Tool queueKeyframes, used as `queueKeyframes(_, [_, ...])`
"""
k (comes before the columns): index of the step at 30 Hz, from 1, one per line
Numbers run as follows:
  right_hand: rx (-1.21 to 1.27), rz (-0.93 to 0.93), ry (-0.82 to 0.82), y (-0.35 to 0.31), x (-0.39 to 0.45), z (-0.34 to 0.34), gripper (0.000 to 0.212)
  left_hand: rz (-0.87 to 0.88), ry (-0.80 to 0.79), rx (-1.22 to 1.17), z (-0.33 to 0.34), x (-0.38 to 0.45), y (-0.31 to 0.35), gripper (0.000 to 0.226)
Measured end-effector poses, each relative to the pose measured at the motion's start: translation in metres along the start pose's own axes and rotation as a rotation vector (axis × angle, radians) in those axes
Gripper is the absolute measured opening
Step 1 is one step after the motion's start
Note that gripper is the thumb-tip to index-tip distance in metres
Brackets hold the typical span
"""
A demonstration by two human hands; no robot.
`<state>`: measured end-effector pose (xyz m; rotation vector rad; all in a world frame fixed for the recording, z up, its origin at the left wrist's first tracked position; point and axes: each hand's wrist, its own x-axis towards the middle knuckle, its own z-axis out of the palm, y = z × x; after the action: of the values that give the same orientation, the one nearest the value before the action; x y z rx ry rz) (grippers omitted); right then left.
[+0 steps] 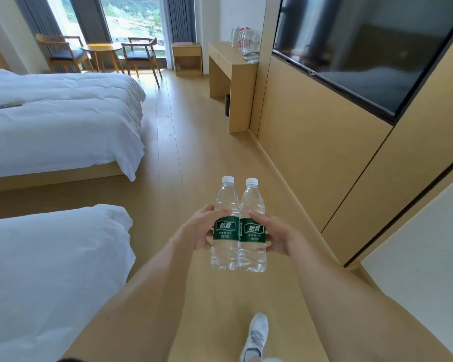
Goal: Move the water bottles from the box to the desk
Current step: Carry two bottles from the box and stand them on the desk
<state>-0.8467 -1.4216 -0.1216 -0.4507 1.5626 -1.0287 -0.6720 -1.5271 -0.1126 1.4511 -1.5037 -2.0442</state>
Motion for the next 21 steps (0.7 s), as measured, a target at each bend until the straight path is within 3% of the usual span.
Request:
queueKeyframes(10, [-0.061, 0.01, -0.16, -0.112, 0.168, -0.001, 0.051, -0.024, 0.156, -0.085, -0.042, 0.129, 0.092, 0.028])
queueKeyframes(21, [-0.147, 0.03, -0.248, -0.231, 0.305, -0.018, 0.048, -0.022, 0.18, -0.154, -0.069, 0.249, 0.19, 0.029])
